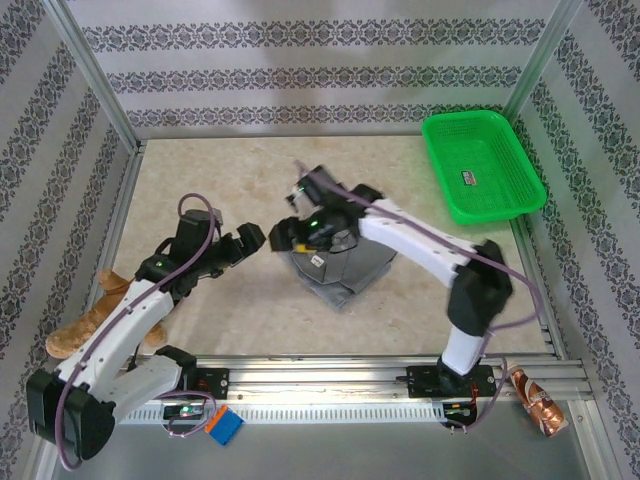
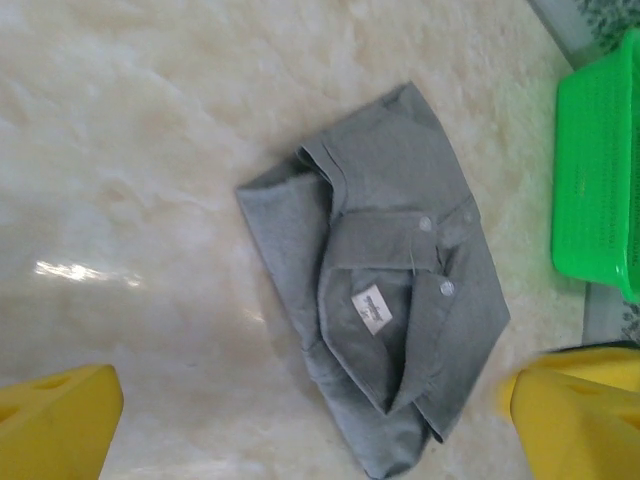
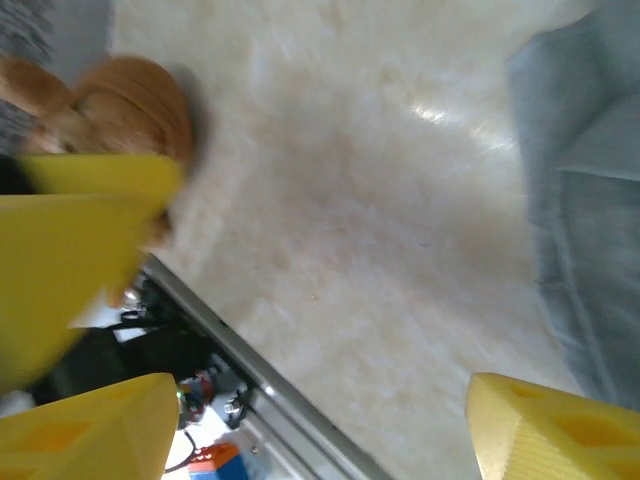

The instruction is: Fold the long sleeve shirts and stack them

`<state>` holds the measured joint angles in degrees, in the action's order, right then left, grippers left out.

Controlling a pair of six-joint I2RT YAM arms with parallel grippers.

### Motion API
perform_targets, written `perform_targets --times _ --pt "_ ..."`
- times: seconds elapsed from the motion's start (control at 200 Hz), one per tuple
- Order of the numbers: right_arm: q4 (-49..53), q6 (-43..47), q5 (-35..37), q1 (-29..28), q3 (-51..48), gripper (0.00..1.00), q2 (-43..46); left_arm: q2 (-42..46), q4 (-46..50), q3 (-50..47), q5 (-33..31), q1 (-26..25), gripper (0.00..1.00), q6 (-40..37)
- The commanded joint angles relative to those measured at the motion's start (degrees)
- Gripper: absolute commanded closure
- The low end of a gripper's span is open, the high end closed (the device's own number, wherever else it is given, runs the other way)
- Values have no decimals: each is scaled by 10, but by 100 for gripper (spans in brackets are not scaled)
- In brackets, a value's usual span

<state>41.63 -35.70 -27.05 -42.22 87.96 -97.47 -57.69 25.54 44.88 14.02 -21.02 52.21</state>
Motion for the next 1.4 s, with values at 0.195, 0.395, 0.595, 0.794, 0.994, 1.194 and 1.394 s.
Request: perform_targets --times 0.195,0.395,0.595,0.794,0.994,1.194,1.394 --pt "191 107 157 255 -159 10 235 -319 -164 130 18 -199 6 178" --pt "195 148 107 322 -195 9 291 -503 -207 211 10 -222 15 238" --pt "181 141 71 326 -215 9 307 -615 24 324 8 -171 22 44" --pt "182 132 77 327 -211 9 312 -732 334 506 -88 -80 25 -239" --pt "191 115 71 325 -187 9 290 -782 436 622 -253 28 25 -372" --pt "213 99 59 309 -151 8 276 -879 501 790 -377 103 24 -510" --pt "242 102 58 295 -136 6 292 -895 468 880 -359 191 22 -543"
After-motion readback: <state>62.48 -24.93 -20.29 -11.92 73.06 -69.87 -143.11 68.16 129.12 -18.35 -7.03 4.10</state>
